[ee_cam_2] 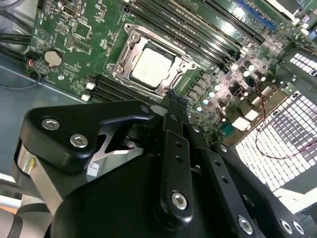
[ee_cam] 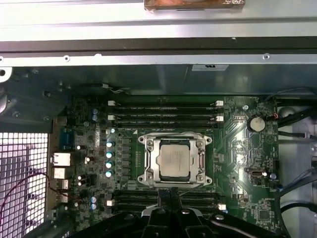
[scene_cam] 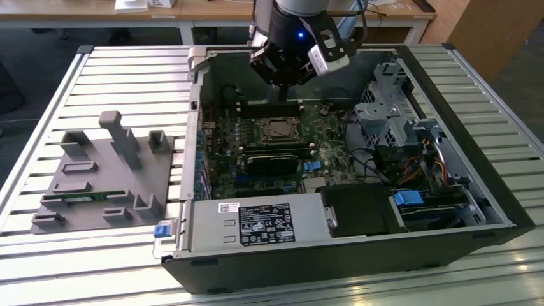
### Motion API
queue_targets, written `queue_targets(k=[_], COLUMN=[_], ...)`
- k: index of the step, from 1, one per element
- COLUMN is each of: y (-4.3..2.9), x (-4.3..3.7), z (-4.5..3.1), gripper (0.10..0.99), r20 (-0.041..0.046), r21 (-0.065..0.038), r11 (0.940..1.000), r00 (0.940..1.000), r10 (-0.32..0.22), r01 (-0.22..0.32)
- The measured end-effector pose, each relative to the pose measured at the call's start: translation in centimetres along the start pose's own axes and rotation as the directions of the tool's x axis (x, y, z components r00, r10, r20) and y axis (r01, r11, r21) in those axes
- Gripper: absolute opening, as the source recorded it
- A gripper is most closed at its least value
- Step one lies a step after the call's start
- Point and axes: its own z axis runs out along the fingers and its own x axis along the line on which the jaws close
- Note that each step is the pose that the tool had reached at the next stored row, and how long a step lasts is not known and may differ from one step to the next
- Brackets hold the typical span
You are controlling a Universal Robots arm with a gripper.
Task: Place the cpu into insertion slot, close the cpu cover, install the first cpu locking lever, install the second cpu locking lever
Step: 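Install the second cpu locking lever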
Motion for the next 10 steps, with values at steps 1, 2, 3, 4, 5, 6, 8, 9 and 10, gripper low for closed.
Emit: queue_targets(k=[1,2,3,4,5,6,8,9,10], y=[-0.05,-0.14,-0.21,-0.26,-0.29,-0.32,-0.36,-0.38,-0.38], x=[-0.02,-0.03,-0.04,-0.05,-0.07,-0.09,-0.13,-0.14,-0.15], z=[0.13,0.30,0.48,0.65,0.80,0.95,1.29,1.46,1.56], gripper=[0.106,0.106,0.106,0.106,0.106,0.106,0.106,0.106,0.106], r20=[-0.0001,-0.0001,-0.0001,-0.0001,-0.0003,-0.0003,-0.0003,-0.0002,-0.0003], r21=[-0.001,-0.002,-0.004,-0.006,-0.009,-0.013,-0.017,-0.017,-0.017], r11=[1.0000,1.0000,1.0000,1.0000,1.0000,0.9999,0.9999,0.9999,0.9999], r00=[1.0000,1.0000,1.0000,1.0000,1.0000,1.0000,1.0000,1.0000,1.0000], r10=[0.000,0.000,0.000,0.000,-0.001,-0.001,-0.001,-0.001,-0.001], r01=[0.000,0.000,0.000,0.000,0.001,0.001,0.001,0.001,0.001])
